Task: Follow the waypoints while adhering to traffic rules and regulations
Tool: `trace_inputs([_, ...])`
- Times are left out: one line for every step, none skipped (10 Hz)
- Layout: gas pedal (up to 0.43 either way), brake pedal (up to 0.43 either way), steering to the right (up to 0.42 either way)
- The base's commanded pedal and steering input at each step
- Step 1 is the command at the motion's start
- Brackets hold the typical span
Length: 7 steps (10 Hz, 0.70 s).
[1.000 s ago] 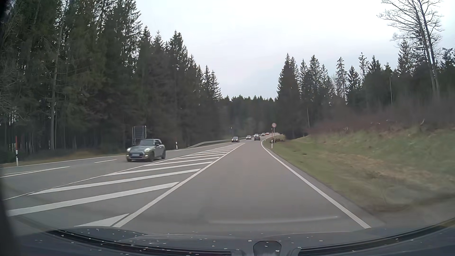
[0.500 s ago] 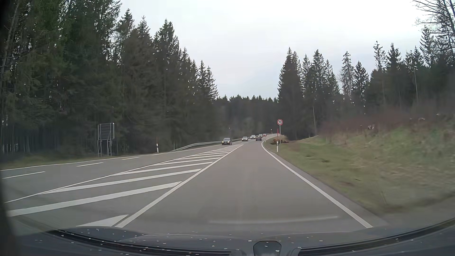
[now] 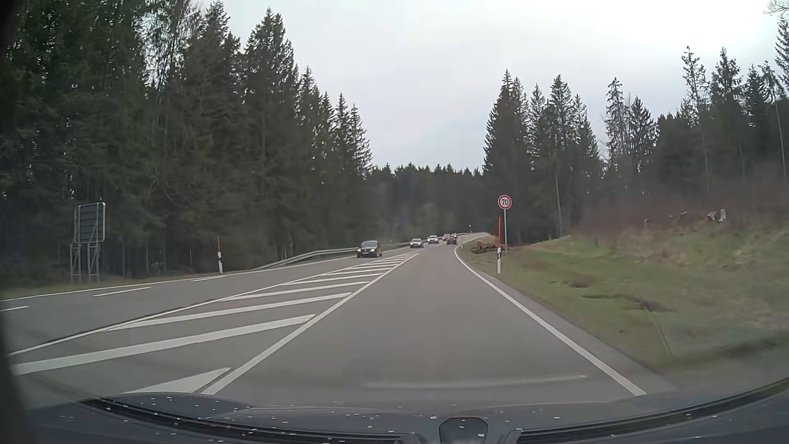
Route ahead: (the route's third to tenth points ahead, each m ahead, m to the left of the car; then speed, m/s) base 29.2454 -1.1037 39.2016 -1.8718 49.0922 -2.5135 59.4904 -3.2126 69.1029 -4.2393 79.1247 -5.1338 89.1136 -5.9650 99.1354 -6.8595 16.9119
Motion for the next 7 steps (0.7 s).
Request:
trace_inputs([0.000, 0.000, 0.002])
trace_inputs([0.000, 0.000, 0.002])
trace_inputs([0.000, 0.000, 0.002])
trace_inputs([0.000, 0.000, 0.002])
trace_inputs([0.000, 0.000, 0.003])
trace_inputs([0.000, 0.000, 0.002])
trace_inputs([0.000, 0.000, 0.002])
